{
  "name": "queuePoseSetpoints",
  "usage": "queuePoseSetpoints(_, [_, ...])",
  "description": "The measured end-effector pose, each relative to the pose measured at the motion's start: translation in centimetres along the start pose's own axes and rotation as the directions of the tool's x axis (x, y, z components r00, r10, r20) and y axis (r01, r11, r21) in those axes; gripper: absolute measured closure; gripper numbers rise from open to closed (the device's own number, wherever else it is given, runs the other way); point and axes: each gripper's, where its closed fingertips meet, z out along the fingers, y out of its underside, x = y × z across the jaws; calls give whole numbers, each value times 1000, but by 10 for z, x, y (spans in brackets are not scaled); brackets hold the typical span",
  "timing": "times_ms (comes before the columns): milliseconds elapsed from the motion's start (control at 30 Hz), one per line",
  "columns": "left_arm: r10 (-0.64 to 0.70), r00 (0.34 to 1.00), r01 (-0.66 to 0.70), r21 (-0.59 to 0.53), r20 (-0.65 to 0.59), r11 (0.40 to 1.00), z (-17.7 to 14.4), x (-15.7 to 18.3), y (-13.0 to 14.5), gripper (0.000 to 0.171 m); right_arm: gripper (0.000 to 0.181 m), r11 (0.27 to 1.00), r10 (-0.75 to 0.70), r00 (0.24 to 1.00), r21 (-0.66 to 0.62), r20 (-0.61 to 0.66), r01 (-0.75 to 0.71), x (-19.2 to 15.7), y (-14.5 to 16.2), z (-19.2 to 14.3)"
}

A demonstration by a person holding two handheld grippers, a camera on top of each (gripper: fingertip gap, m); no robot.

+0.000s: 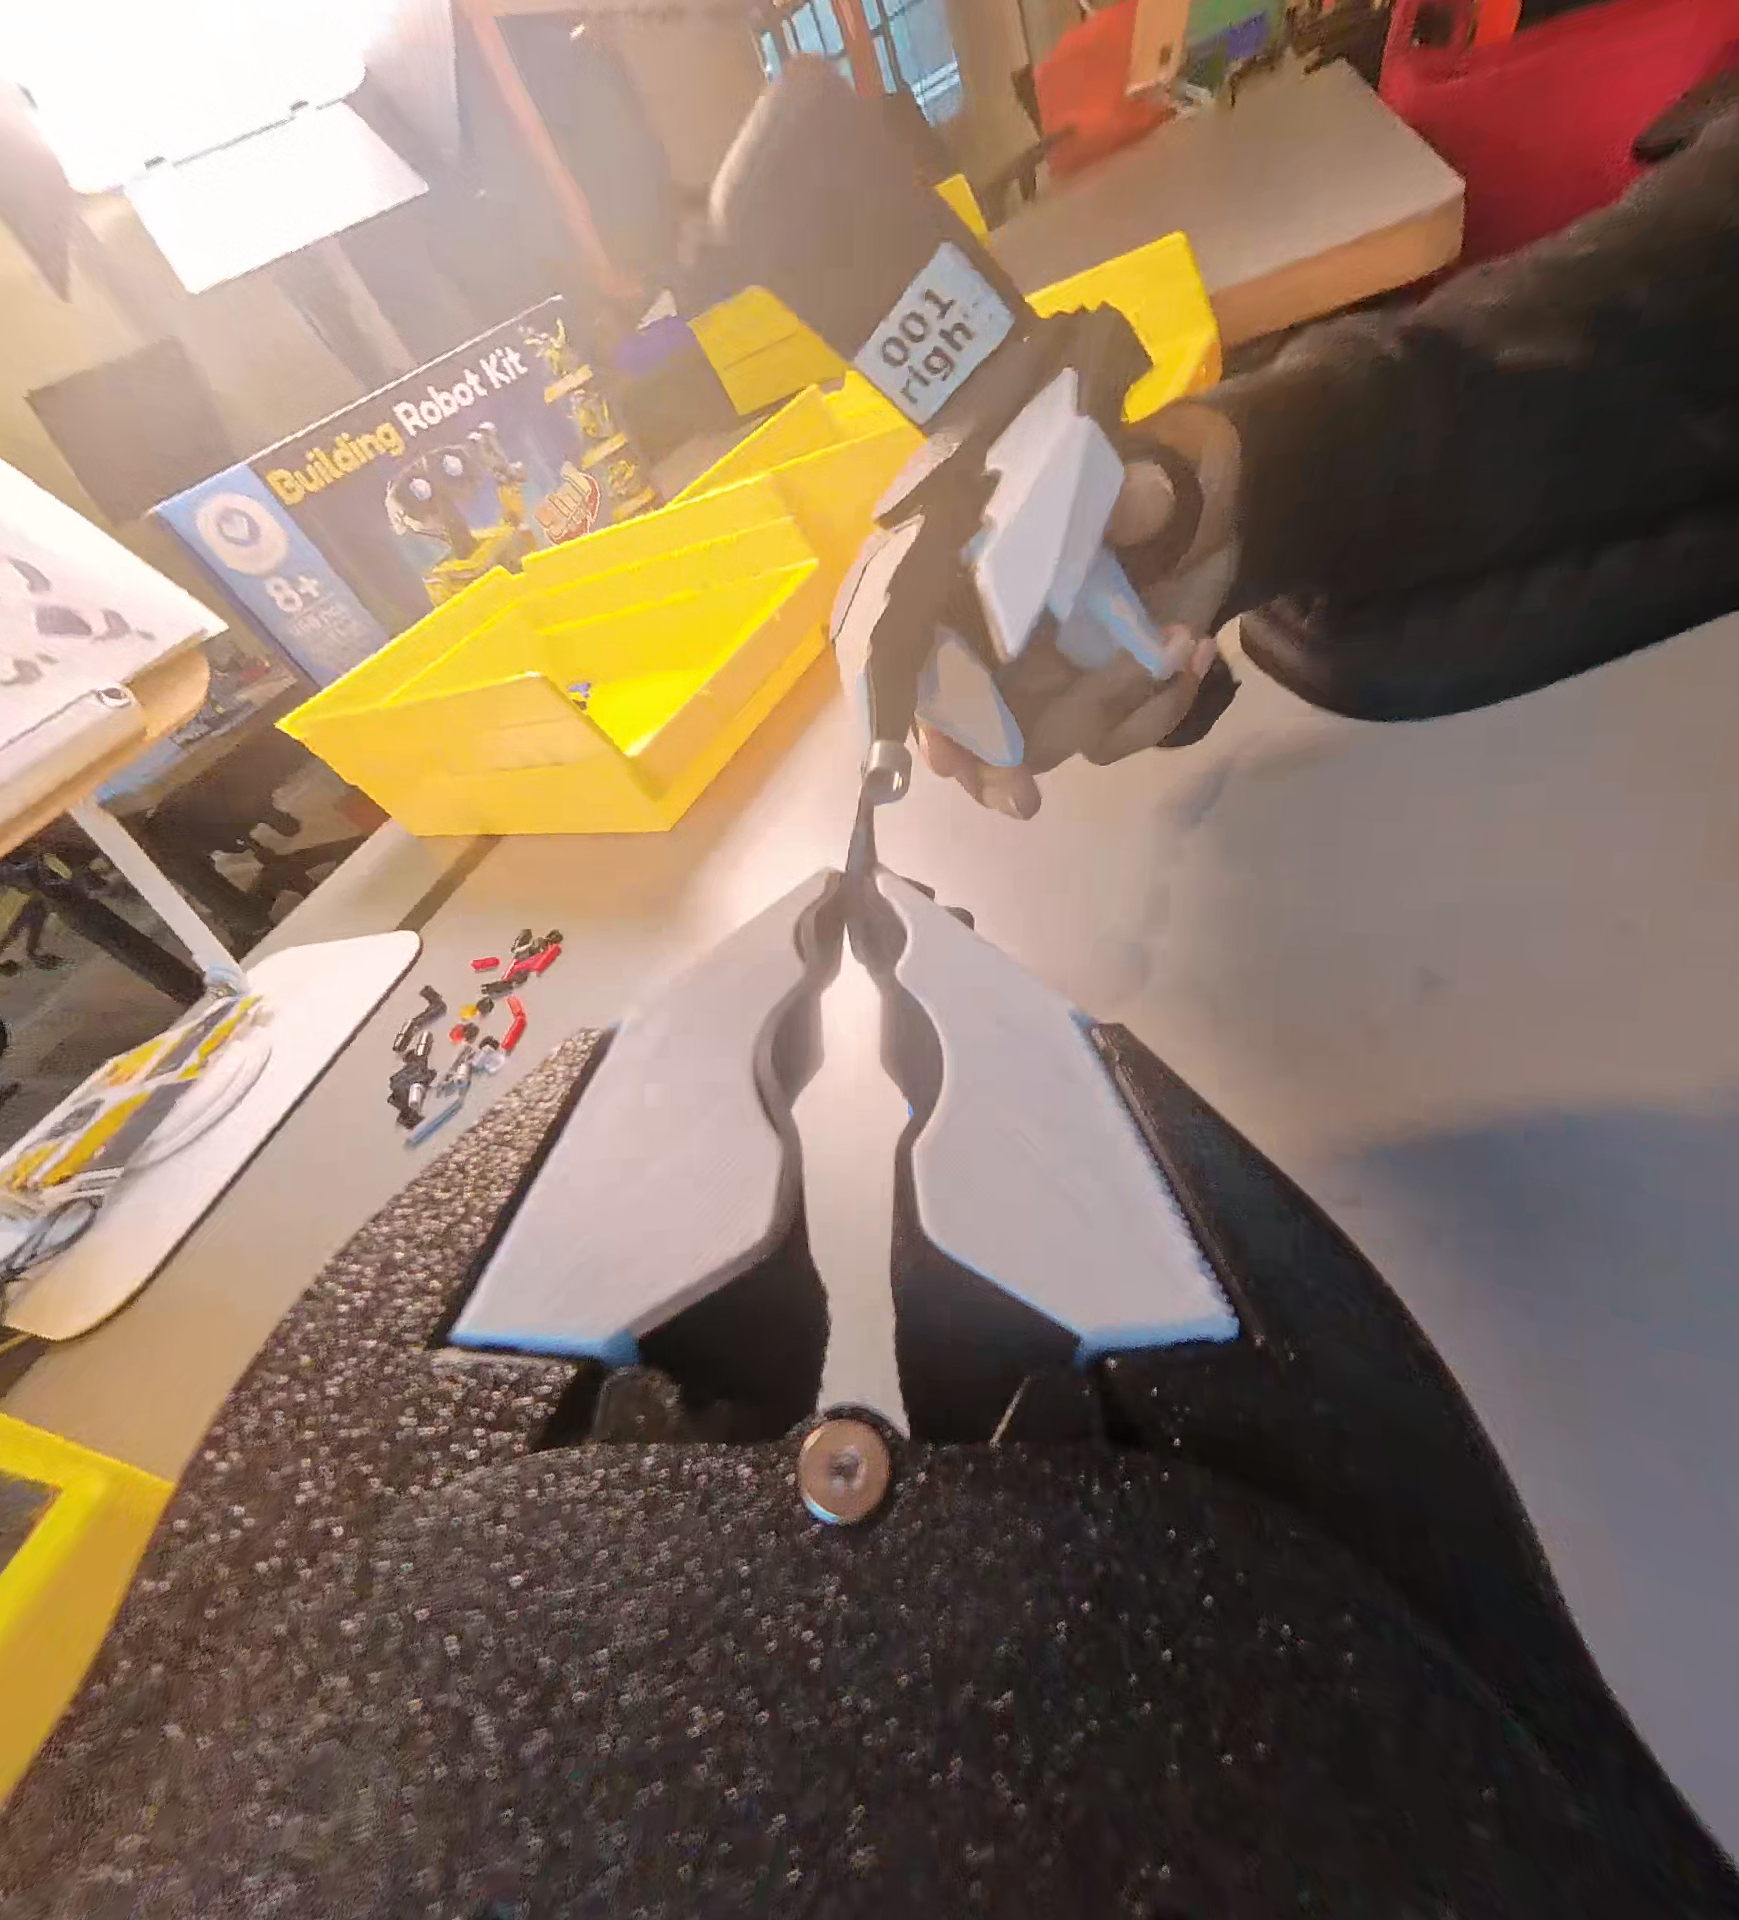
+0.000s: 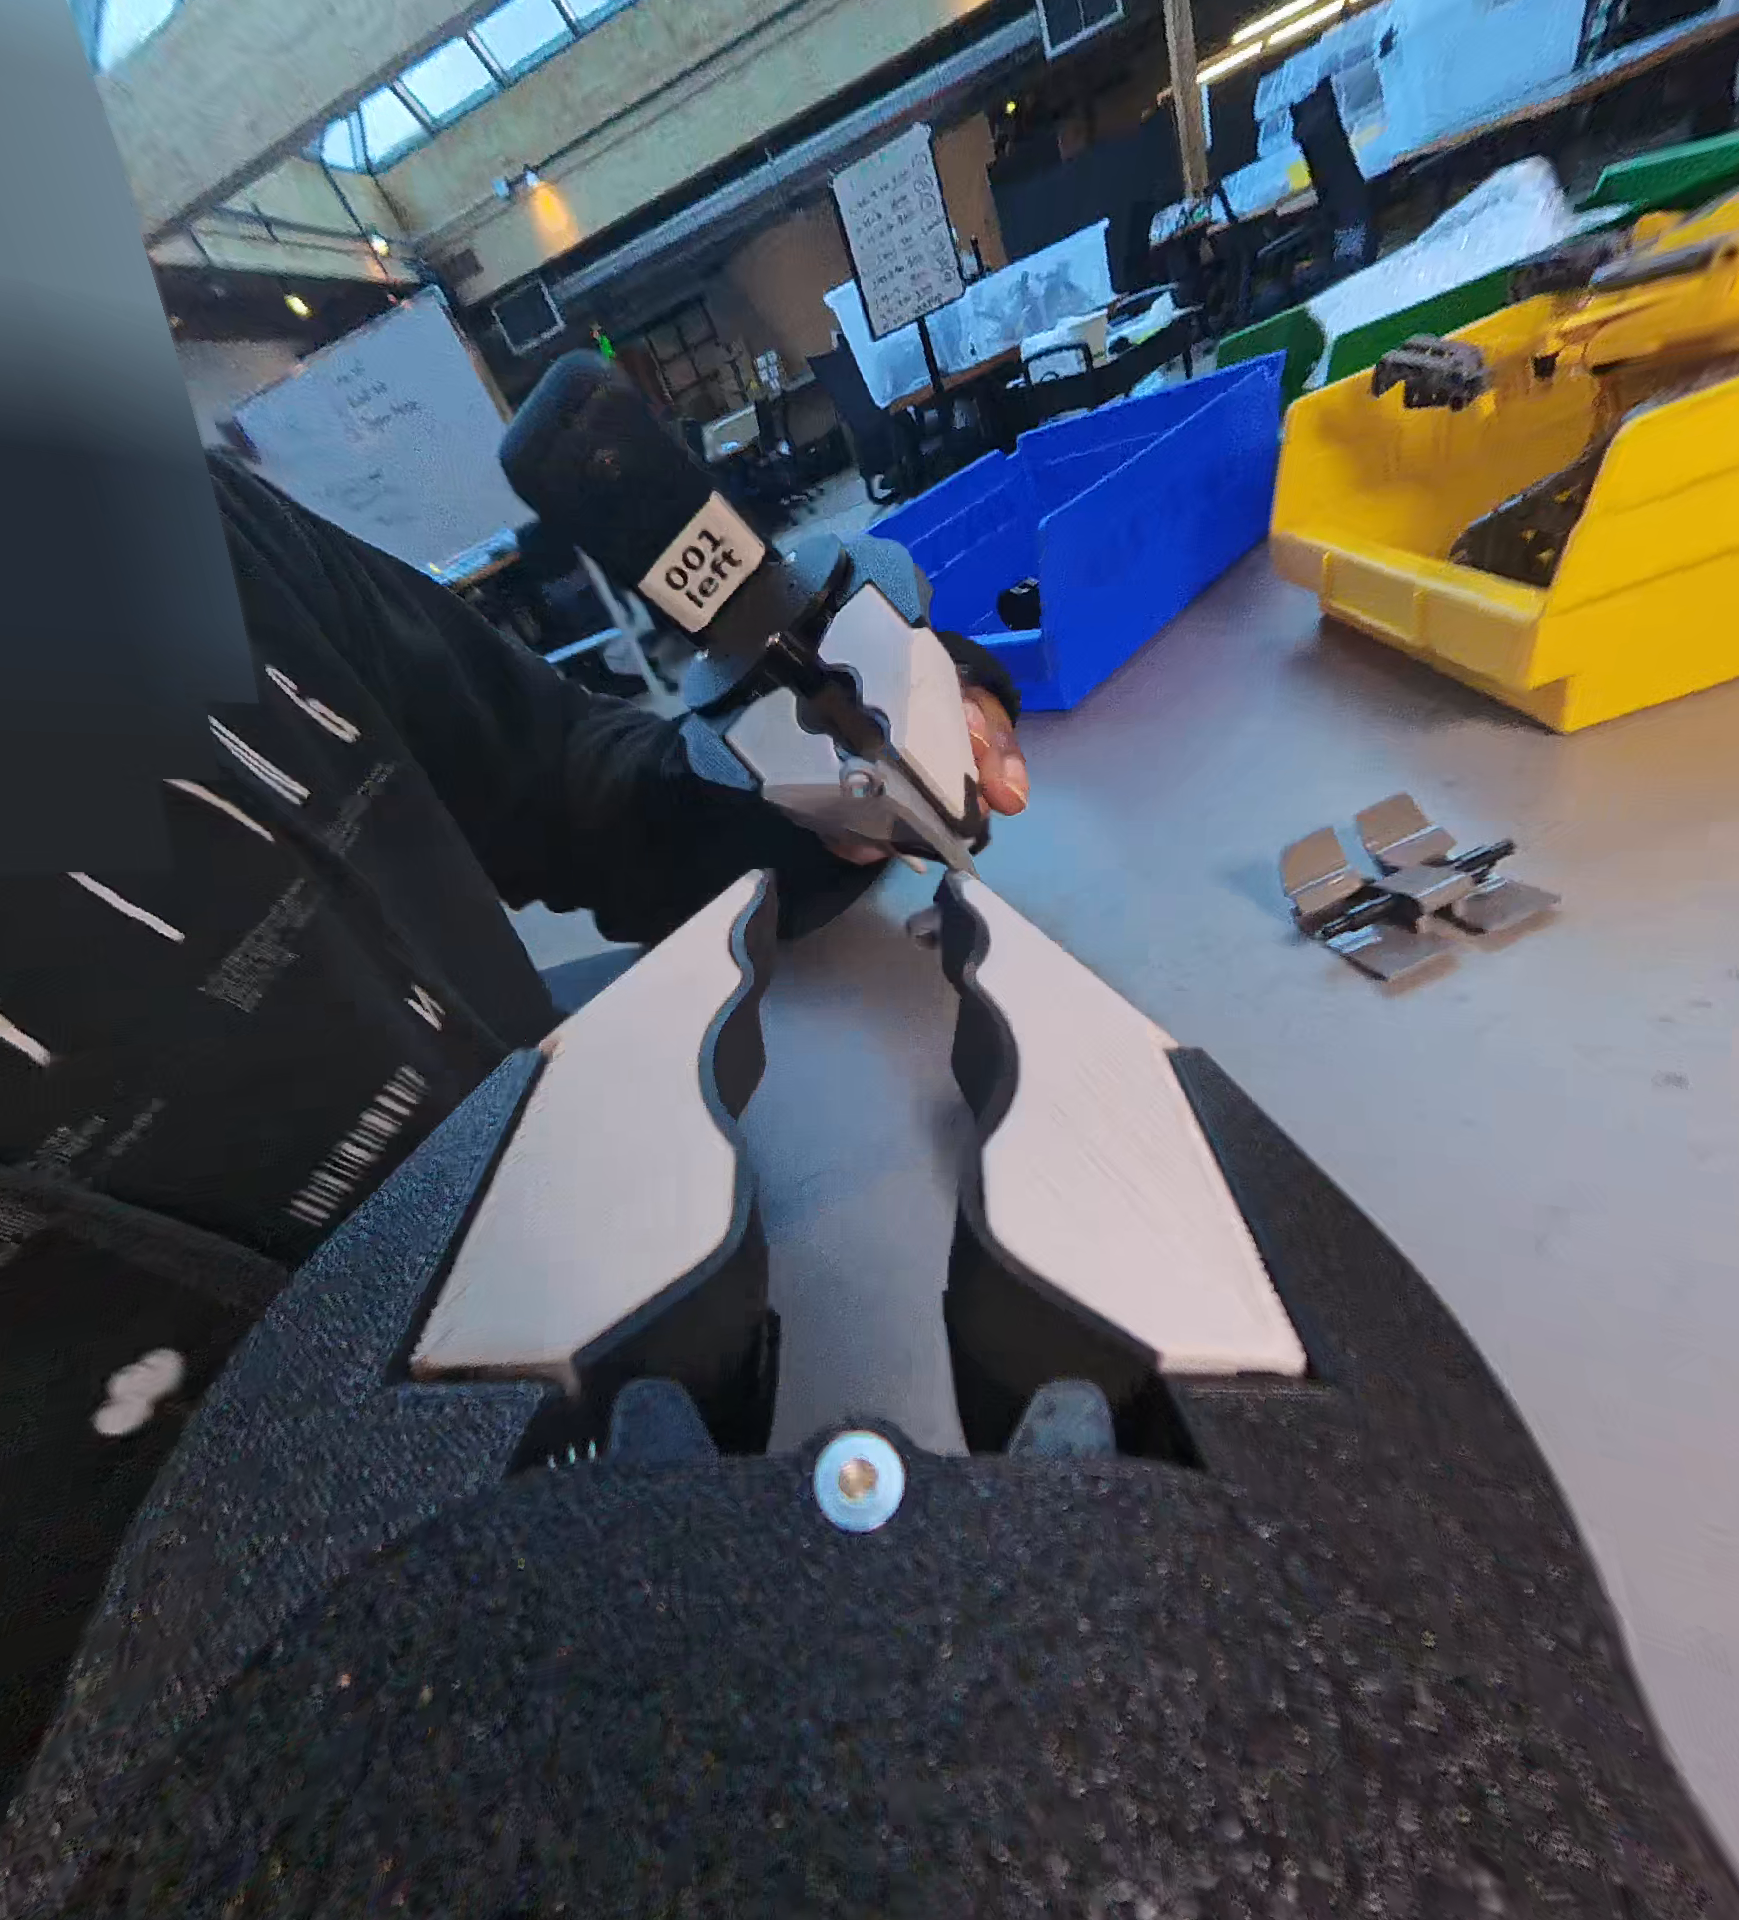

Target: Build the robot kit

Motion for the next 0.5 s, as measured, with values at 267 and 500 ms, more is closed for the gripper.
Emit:
queuePoseSetpoints(267, [-196,975,204,77,-100,976,-4,2,-11,171,170,963,-269,953,-25,-141,268,8,2,14])
queuePoseSetpoints(500, [-263,954,276,88,-141,957,-3,4,-11,171,164,968,-249,954,-24,-168,248,15,3,14])
